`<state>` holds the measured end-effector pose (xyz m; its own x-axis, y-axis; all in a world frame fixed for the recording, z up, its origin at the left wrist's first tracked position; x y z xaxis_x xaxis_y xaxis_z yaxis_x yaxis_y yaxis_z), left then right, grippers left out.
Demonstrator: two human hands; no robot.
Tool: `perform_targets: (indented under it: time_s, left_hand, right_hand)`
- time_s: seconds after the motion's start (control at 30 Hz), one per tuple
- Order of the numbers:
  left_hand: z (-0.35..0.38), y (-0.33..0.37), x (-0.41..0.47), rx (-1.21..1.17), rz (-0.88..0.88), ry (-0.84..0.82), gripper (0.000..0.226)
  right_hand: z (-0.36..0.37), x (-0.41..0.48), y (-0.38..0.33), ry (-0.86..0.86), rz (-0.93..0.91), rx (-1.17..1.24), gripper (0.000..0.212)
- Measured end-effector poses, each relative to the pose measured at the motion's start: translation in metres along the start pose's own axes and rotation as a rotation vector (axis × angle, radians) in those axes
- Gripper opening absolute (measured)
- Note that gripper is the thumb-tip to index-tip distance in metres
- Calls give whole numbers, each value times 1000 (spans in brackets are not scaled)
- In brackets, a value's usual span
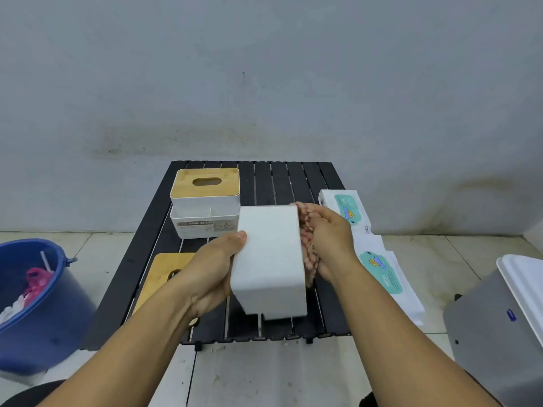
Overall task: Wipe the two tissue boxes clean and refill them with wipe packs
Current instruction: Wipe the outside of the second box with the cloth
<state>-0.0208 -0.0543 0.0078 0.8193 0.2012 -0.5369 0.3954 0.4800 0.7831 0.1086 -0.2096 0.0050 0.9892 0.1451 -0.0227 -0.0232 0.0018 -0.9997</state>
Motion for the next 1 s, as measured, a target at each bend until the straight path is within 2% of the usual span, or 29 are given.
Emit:
perform_targets:
  time_s: [0.13, 0.23, 0.4, 0.5, 0.53, 0.63, 0.83, 0.9, 1.0]
  left_hand:
    - [-26, 6, 8, -129, 3, 176, 24]
    - [-34, 5, 12, -93, 15, 277, 26]
    - [-39, 17, 11, 334, 174, 420, 56]
    - [-39, 20, 16, 452, 267, 402, 52]
    - [-38, 18, 18, 500, 276, 374, 57]
    - [-41, 12, 25, 568, 241, 362, 86]
    - [-37, 11, 29, 615, 271, 412, 91]
    - [-36, 11, 31, 623, 273, 424, 92]
    - [-41, 9, 37, 607, 288, 433, 91]
  right_hand:
    - [-7, 4, 11, 146, 130, 306, 27]
    - [-2, -1, 11, 174, 95, 286, 25]
    - [31, -23, -13, -45, -258, -16, 37]
    - [64, -38, -9, -276, -453, -297, 45]
    - [73, -39, -2, -349, -485, -407, 47]
    - [80, -26, 20, -463, -402, -502, 49]
    - [50, 9, 54, -269, -61, -486, 48]
    - [53, 10, 50, -288, -75, -476, 51]
    - [72, -3, 23, -373, -195, -404, 48]
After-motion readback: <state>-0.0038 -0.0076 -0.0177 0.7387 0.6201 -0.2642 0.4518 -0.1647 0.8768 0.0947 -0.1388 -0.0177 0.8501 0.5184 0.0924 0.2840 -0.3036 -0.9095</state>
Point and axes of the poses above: each hand's wrist, its own x-axis towards the middle knuckle, its own z-axis out of the palm, y = z × x, the point moved 6 cm from there along x, towards the middle knuckle, and after that the axes turned 7 degrees about -z, right-handed, at the moved point
